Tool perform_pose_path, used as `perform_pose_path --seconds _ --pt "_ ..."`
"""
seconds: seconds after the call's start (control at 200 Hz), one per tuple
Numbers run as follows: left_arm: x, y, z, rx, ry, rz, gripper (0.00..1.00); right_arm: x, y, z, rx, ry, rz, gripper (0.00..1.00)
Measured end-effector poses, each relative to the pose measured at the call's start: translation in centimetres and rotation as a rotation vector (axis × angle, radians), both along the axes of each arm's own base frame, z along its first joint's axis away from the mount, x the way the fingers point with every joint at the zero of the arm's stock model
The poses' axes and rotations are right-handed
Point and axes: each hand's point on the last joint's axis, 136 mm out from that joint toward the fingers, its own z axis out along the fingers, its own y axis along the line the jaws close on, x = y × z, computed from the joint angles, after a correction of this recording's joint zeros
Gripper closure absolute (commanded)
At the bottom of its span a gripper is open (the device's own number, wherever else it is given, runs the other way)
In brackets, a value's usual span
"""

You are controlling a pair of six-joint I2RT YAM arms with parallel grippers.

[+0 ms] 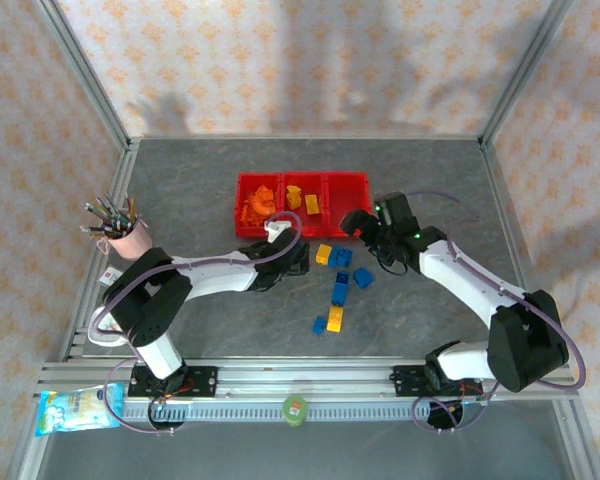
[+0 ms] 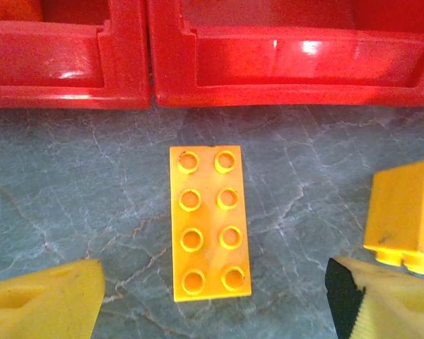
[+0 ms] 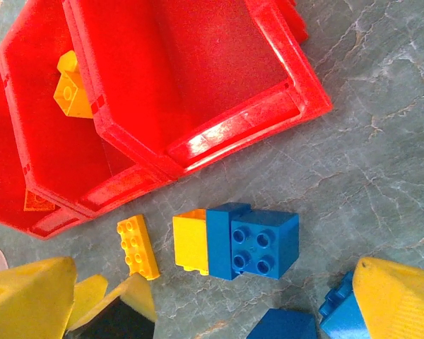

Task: Sort the legos into containers by color
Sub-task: Pick up the lego from the center of the table.

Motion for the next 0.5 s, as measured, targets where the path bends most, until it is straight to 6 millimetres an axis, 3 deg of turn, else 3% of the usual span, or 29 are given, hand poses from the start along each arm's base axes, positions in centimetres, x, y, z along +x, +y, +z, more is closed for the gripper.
perform_pose_path --seconds 0.28,0.501 --pt "1.8 -0.9 -1.1 0.039 -0.005 0.021 0.3 0.3 0.1 -0.7 -0.001 0.014 -0.006 0.0" --pt "1.9 -0.7 -2.5 0.069 0.011 0.026 0.42 0.4 0.0 -0.7 -0.006 0.013 -0.015 0.0"
